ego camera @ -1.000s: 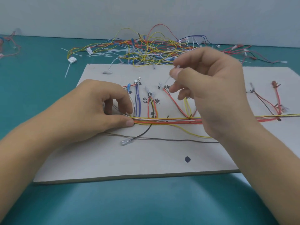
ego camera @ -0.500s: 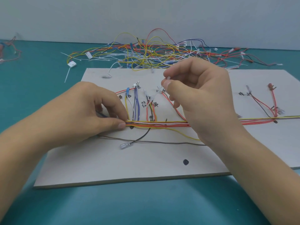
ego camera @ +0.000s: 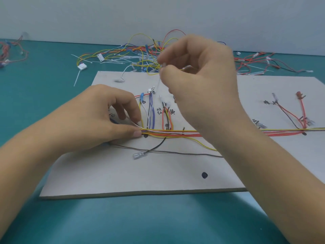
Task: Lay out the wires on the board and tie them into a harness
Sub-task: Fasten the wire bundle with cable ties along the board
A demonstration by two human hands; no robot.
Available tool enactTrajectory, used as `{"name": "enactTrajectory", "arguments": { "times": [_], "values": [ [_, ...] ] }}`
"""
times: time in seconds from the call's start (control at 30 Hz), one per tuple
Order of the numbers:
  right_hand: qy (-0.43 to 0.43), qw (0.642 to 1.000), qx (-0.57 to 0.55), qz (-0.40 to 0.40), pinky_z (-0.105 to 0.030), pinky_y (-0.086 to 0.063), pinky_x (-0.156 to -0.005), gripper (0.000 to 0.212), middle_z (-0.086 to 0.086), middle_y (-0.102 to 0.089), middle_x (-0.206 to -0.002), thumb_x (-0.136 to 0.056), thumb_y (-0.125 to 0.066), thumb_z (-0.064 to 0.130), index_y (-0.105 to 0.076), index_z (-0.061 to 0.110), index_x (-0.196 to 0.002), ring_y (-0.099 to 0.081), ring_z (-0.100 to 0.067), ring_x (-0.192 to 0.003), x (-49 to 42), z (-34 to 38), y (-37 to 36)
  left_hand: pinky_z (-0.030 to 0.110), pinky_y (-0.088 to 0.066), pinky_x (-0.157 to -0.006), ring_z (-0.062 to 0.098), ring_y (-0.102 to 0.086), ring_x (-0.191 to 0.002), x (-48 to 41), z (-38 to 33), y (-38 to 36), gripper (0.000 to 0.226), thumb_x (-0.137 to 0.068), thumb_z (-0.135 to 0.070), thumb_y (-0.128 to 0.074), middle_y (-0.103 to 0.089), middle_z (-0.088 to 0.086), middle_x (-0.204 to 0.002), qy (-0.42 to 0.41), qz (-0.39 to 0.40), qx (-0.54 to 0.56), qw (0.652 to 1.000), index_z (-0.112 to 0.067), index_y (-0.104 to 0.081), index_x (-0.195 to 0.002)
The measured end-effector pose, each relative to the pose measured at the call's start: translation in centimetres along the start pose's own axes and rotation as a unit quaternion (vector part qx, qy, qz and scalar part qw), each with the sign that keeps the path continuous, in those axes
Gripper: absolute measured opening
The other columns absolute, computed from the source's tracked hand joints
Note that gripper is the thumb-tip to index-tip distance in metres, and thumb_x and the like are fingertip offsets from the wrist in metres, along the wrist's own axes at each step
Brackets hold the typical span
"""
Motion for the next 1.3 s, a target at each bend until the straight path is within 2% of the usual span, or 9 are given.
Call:
{"name": "enactTrajectory", "arguments": {
  "times": [0.1, 0.2, 0.37, 0.43, 0.53, 0.63, 0.77, 1.0, 1.3],
  "values": [
    [-0.024, 0.999, -0.005, -0.022, -0.02, -0.042, -0.049, 0.017, 0.01, -0.061, -0.06, -0.078, -0.063, 0.0, -0.072, 0.014, -0.078, -0.054, -0.006, -0.051, -0.4, -0.6, -0.6, 0.025, -0.052, -0.063, 0.008, -0.065, -0.071, -0.1, 0.4, -0.1, 0.04, -0.058, -0.07, -0.081, -0.066, -0.017, -0.082, 0.022, 0.007, 0.002, 1.0, -0.046, -0.075, -0.089],
    [0.017, 0.998, 0.026, -0.057, -0.022, -0.042, -0.056, 0.016, 0.008, -0.065, -0.069, -0.08, -0.063, 0.0, -0.072, 0.013, -0.083, -0.056, -0.012, -0.056, 0.9, -0.7, -0.3, 0.017, -0.047, -0.058, 0.01, -0.063, -0.067, 0.1, 0.6, -0.3, 0.037, -0.06, -0.066, -0.082, -0.066, -0.016, -0.081, 0.036, 0.007, 0.006, 0.999, -0.045, -0.075, -0.089],
    [0.08, 0.992, 0.049, -0.078, -0.013, -0.045, -0.06, 0.017, 0.009, -0.069, -0.075, -0.081, -0.066, 0.0, -0.073, 0.014, -0.086, -0.065, -0.005, -0.068, 1.5, 0.3, 1.4, 0.028, -0.052, -0.062, 0.01, -0.062, -0.065, 0.2, 0.9, -0.4, 0.03, -0.064, -0.057, -0.089, -0.067, -0.013, -0.08, 0.067, -0.002, 0.011, 0.998, -0.046, -0.075, -0.089],
    [0.065, 0.993, 0.024, -0.091, -0.023, -0.053, -0.062, 0.018, 0.005, -0.071, -0.076, -0.082, -0.065, -0.001, -0.073, 0.014, -0.087, -0.07, -0.009, -0.072, 0.9, -0.1, 2.3, 0.032, -0.057, -0.068, 0.01, -0.063, -0.067, 0.3, 0.8, -0.4, 0.029, -0.063, -0.056, -0.087, -0.066, -0.014, -0.082, 0.069, -0.004, 0.018, 0.997, -0.047, -0.076, -0.088],
    [0.021, 0.996, -0.024, -0.078, -0.038, -0.06, -0.061, 0.018, -0.003, -0.07, -0.074, -0.084, -0.063, -0.005, -0.071, 0.011, -0.088, -0.074, -0.021, -0.071, 0.7, -1.1, 2.3, 0.038, -0.058, -0.076, 0.011, -0.064, -0.076, 0.3, 0.4, -0.5, 0.024, -0.066, -0.055, -0.089, -0.066, -0.012, -0.083, 0.057, 0.001, 0.024, 0.998, -0.046, -0.077, -0.085],
    [0.021, 0.998, -0.005, -0.058, -0.039, -0.06, -0.061, 0.018, -0.003, -0.07, -0.077, -0.086, -0.064, -0.003, -0.07, 0.013, -0.088, -0.074, -0.024, -0.073, 1.1, -1.3, 1.3, 0.037, -0.054, -0.08, 0.007, -0.062, -0.085, 0.3, -0.3, -0.6, 0.013, -0.07, -0.046, -0.087, -0.068, -0.016, -0.09, 0.035, 0.007, 0.022, 0.999, -0.044, -0.077, -0.077],
    [0.031, 0.999, 0.001, -0.042, -0.039, -0.059, -0.06, 0.019, -0.004, -0.07, -0.078, -0.087, -0.063, -0.003, -0.069, 0.015, -0.088, -0.074, -0.024, -0.073, 1.2, -1.3, 0.7, 0.034, -0.051, -0.08, 0.002, -0.062, -0.087, 0.3, -1.1, -0.6, 0.01, -0.072, -0.046, -0.081, -0.066, -0.018, -0.093, 0.022, 0.011, -0.006, 1.0, -0.038, -0.074, -0.074],
    [0.029, 0.999, 0.009, -0.015, -0.044, -0.058, -0.061, 0.017, -0.004, -0.068, -0.078, -0.088, -0.062, -0.002, -0.068, 0.014, -0.09, -0.072, -0.027, -0.074, 1.2, -2.2, -0.3, 0.046, -0.044, -0.096, -0.002, -0.057, -0.088, 0.4, -1.8, -1.1, 0.014, -0.076, -0.051, -0.066, -0.059, -0.017, -0.097, 0.016, 0.02, -0.077, 0.997, -0.038, -0.066, -0.079],
    [0.021, 0.999, 0.024, 0.019, -0.038, -0.058, -0.064, 0.014, -0.002, -0.067, -0.078, -0.089, -0.063, -0.001, -0.068, 0.011, -0.092, -0.071, -0.027, -0.075, 1.3, -3.4, -1.5, 0.043, -0.045, -0.094, -0.004, -0.058, -0.089, 0.4, -1.7, -1.0, 0.02, -0.076, -0.059, -0.064, -0.057, -0.023, -0.099, 0.013, 0.021, -0.07, 0.997, -0.04, -0.068, -0.082]
  ]
}}
Point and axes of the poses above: each hand's wrist, its own x-axis away from the middle knuckle, its own y-axis out of the back of the hand, z = x × y, the point moved 9 cm from there along -x, towards the middle knuckle
